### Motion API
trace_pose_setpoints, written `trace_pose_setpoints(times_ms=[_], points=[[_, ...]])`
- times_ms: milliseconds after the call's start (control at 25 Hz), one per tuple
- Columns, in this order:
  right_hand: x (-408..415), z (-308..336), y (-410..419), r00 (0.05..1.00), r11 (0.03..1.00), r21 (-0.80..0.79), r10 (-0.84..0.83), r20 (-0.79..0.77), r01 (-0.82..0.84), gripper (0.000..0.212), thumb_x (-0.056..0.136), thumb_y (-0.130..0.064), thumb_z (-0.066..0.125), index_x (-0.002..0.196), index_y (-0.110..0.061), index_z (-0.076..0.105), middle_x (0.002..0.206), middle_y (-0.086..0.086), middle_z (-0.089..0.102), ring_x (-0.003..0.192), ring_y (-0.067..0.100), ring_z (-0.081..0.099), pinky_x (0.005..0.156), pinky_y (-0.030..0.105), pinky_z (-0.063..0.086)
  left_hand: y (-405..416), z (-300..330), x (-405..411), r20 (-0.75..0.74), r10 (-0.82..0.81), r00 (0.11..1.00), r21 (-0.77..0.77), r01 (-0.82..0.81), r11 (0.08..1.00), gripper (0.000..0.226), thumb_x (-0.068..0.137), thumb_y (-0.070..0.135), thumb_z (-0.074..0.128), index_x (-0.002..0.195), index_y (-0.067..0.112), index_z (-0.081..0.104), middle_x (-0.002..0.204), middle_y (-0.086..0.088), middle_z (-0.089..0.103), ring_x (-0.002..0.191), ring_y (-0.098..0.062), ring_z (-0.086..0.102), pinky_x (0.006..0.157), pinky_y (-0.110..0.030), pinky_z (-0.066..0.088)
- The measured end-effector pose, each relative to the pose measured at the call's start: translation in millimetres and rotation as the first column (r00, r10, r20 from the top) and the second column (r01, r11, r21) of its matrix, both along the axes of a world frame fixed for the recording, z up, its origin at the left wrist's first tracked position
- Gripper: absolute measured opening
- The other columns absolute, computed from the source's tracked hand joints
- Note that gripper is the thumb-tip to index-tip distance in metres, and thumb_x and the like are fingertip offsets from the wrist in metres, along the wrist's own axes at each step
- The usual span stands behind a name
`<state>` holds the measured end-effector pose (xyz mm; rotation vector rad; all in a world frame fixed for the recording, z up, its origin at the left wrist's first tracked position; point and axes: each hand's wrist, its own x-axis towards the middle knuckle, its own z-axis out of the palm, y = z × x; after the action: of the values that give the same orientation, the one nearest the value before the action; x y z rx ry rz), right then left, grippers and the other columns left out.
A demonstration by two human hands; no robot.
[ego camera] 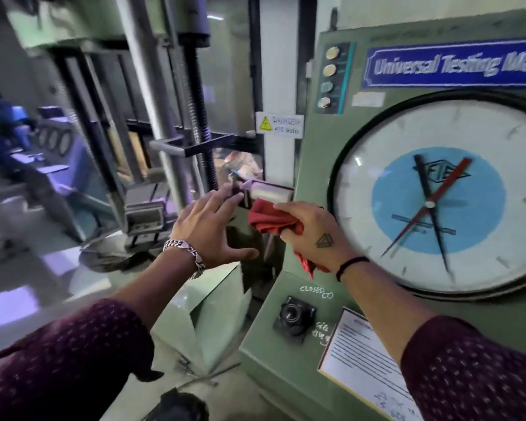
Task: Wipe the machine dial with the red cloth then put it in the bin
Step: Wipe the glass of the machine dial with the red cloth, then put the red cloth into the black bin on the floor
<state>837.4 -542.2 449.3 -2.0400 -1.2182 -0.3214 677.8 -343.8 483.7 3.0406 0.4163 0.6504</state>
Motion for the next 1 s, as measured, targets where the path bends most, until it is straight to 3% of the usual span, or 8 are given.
trace_pose_setpoints(times_ms=[120,240,360,480,720,800,880,1000], points=[[-31.3,-26.2,61.6,0.996,0.995,-0.045,0.083,-0.024,-0.084,0.055,0.089,-0.027,0.078,0.143,-0.025,0.076,0.138,-0.002,0.079,0.124,0.015,0.066,0.107,0.019,0.04,49.4,-31.4,-44.9,-0.016,0.085,0.996,-0.056,-0.085,0.995,0.13,0.058,0.102,0.065,0.169,0.046,0.029,0.183,0.009,0.019,0.165,-0.025,0.026,0.131,-0.054,0.027],[-64.1,-59.8,116.7,0.987,0.982,-0.109,0.148,-0.068,-0.155,0.054,0.09,-0.021,0.078,0.145,-0.024,0.074,0.139,-0.002,0.078,0.124,0.013,0.064,0.105,0.008,0.036,99.7,-71.7,-94.4,-0.05,0.161,0.986,-0.117,-0.166,0.979,0.132,0.055,0.104,0.062,0.169,0.048,0.027,0.183,0.011,0.017,0.165,-0.025,0.026,0.131,-0.054,0.027],[-95.7,-98.8,167.0,0.97,0.957,-0.179,0.205,-0.133,-0.227,0.057,0.088,-0.028,0.073,0.144,-0.024,0.074,0.139,0.0,0.077,0.125,0.019,0.066,0.105,0.015,0.04,144.7,-115.1,-144.1,-0.113,0.228,0.967,-0.163,-0.244,0.956,0.133,0.055,0.105,0.061,0.169,0.049,0.024,0.183,0.009,0.016,0.165,-0.027,0.026,0.13,-0.054,0.028],[-123.2,-146.4,204.6,0.951,0.935,-0.219,0.235,-0.201,-0.278,0.06,0.083,-0.032,0.069,0.142,-0.019,0.076,0.137,0.004,0.078,0.123,0.014,0.062,0.103,0.002,0.034,175.5,-161.9,-187.0,-0.203,0.264,0.943,-0.194,-0.303,0.933,0.136,0.056,0.107,0.058,0.172,0.045,0.022,0.185,0.005,0.013,0.165,-0.03,0.025,0.131,-0.056,0.026],[-168.2,-233.1,244.7,0.912,0.897,-0.289,0.232,-0.339,-0.335,0.055,0.086,-0.02,0.079,0.141,-0.024,0.077,0.131,0.003,0.079,0.12,0.026,0.072,0.107,0.037,0.055,207.8,-245.0,-248.3,-0.317,0.292,0.902,-0.288,-0.385,0.877,0.139,0.056,0.111,0.056,0.173,0.045,0.02,0.185,0.003,0.012,0.165,-0.032,0.025,0.132,-0.056,0.027],[-179.1,-255.5,253.9,0.901,0.901,-0.269,0.231,-0.368,-0.341,0.054,0.086,-0.016,0.081,0.139,-0.023,0.078,0.13,0.003,0.08,0.118,0.026,0.075,0.107,0.041,0.059,214.8,-267.8,-261.1,-0.354,0.298,0.887,-0.314,-0.412,0.855,0.139,0.057,0.11,0.057,0.173,0.045,0.019,0.185,0.003,0.01,0.165,-0.032,0.025,0.131,-0.057,0.028],[-187.1,-278.2,261.1,0.89,0.911,-0.244,0.218,-0.401,-0.333,0.053,0.084,-0.013,0.08,0.136,-0.021,0.08,0.128,0.003,0.081,0.115,0.021,0.076,0.105,0.032,0.058,219.6,-288.2,-272.6,-0.393,0.304,0.868,-0.337,-0.444,0.83,0.138,0.058,0.109,0.058,0.173,0.045,0.016,0.186,0.003,0.007,0.165,-0.034,0.025,0.13,-0.058,0.028],[-194.8,-311.8,271.8,0.876,0.902,-0.262,0.205,-0.437,-0.342,0.052,0.083,-0.012,0.082,0.135,-0.021,0.081,0.126,0.0,0.081,0.11,0.008,0.072,0.099,0.005,0.046,228.1,-314.4,-285.1,-0.455,0.305,0.837,-0.363,-0.486,0.795,0.138,0.059,0.106,0.058,0.173,0.045,0.011,0.186,0.003,0.002,0.166,-0.035,0.022,0.131,-0.058,0.027]])
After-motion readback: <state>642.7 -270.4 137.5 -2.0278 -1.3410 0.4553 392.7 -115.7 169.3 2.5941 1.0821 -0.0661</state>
